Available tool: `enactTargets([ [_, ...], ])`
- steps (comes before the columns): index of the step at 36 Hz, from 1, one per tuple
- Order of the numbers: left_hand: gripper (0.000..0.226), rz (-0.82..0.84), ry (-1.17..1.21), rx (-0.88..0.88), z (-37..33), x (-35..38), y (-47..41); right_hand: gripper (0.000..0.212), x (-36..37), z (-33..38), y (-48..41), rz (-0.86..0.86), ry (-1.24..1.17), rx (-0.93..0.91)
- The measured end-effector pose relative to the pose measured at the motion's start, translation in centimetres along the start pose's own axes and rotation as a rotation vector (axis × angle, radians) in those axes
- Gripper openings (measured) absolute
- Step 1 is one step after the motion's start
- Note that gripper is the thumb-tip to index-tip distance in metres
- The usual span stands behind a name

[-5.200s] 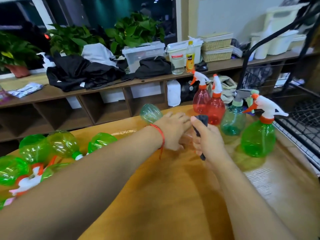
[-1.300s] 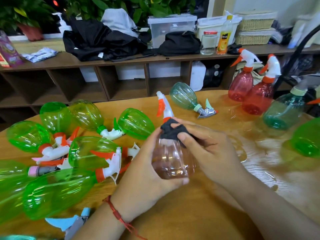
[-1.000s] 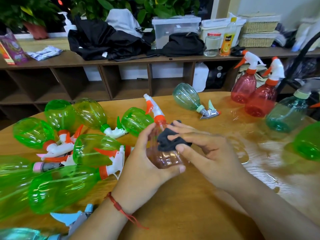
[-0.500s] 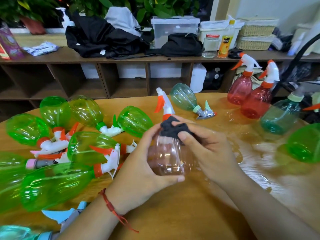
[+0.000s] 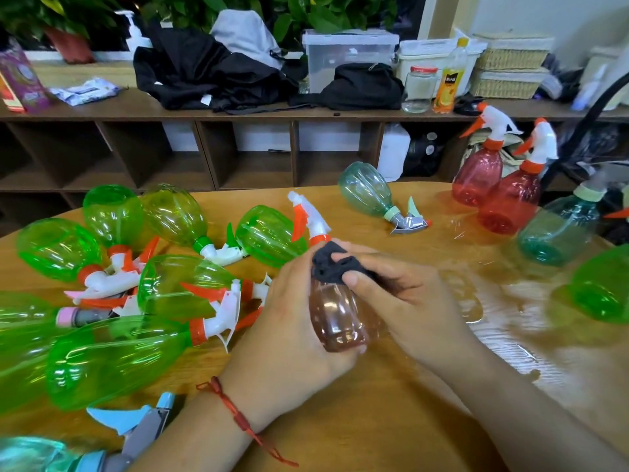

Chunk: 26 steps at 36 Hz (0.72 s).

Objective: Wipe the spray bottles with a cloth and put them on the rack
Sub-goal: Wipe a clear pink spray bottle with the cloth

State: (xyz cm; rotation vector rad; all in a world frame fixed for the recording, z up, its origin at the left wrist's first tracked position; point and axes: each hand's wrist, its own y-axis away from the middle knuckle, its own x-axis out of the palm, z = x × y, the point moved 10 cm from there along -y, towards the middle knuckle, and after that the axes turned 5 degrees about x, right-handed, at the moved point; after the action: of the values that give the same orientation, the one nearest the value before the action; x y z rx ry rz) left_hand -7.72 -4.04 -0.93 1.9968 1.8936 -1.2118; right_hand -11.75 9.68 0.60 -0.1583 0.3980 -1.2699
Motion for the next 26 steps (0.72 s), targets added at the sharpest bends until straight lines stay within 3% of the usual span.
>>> enactTargets([
  [7,0.114,-0.111,0.392,-0.138,3.3,-1.2,-0.5,0.03,1.2,1.2,0.5,0.093,0.116,-0.1],
  [12,0.125,-0.201,0.454,-0.135,4.1,-3.0,-0.9,0.026,1.3,2.2,1.1,0.151,0.101,-0.159],
  [17,0.117,-0.118,0.411,-0.098,2.8,-2.2,-0.7,0.027,0.5,2.2,0.7,0.062,0.101,-0.191],
  [26,0.128,0.09,0.314,-0.026,0.4,0.7,0.0,0.027,-1.4,0.8,-0.3,-0.065,-0.155,-0.002],
])
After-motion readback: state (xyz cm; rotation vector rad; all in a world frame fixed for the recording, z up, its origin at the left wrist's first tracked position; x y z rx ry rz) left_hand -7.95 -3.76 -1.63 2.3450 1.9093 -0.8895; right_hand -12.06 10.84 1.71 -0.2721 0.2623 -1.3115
